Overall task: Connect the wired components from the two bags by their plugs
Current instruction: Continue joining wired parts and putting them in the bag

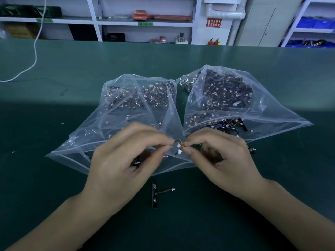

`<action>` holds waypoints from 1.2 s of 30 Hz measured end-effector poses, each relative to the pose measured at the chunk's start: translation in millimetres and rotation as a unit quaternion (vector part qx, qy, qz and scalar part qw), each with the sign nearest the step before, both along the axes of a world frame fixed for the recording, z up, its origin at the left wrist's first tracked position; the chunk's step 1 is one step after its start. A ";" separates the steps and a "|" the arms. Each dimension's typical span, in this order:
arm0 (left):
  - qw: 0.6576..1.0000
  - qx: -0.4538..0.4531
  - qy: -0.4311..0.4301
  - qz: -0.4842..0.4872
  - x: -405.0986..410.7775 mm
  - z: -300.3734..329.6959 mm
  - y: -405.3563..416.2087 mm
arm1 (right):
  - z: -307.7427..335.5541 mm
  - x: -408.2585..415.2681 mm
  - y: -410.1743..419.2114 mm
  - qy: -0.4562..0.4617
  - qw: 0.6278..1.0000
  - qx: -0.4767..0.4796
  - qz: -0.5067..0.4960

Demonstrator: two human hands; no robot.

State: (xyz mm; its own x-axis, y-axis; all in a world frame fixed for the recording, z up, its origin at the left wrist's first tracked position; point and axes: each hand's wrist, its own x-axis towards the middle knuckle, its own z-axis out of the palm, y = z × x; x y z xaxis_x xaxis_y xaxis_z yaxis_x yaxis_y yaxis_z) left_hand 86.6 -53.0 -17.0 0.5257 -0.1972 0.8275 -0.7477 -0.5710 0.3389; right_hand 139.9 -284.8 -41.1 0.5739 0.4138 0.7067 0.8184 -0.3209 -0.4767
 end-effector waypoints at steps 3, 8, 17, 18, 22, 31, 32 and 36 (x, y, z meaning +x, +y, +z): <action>1.000 -0.008 -0.001 -0.001 -0.7 -0.3 -0.4 | 4.8 -1.8 0.0 0.013 1.000 0.020 -0.014; 1.000 -0.005 0.027 0.007 0.8 -3.5 1.0 | 10.0 -6.5 1.9 0.081 0.994 0.070 -0.024; 1.000 -0.017 0.017 -0.010 -0.8 -1.8 0.1 | 17.6 -13.7 9.0 0.275 0.939 0.202 0.050; 1.000 -0.017 0.016 -0.010 -1.0 -1.8 -0.5 | 18.7 -12.7 10.0 0.297 0.929 0.212 0.059; 1.000 -0.015 0.026 -0.005 -2.5 0.4 -3.2 | 20.8 -10.2 14.8 0.389 0.882 0.243 0.105; 0.999 0.028 0.026 0.016 -5.5 5.4 -1.7 | 28.5 -1.2 8.8 0.605 0.672 0.403 0.142; 0.999 0.022 0.025 0.013 -4.8 3.7 -1.9 | 28.8 -0.7 6.6 0.602 0.674 0.405 0.140; 1.000 -0.002 0.025 -0.005 -0.5 -2.4 -1.9 | 27.2 -3.0 4.5 0.519 0.773 0.350 0.106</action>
State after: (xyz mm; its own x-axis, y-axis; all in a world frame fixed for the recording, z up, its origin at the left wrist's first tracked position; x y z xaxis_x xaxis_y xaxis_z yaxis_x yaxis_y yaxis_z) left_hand 86.1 -54.9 -19.4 0.5645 -0.1997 0.8009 -0.7356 -0.5619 0.3783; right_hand 136.9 -280.2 -13.9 0.9534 0.3017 0.0053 -0.1222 0.4021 -0.9074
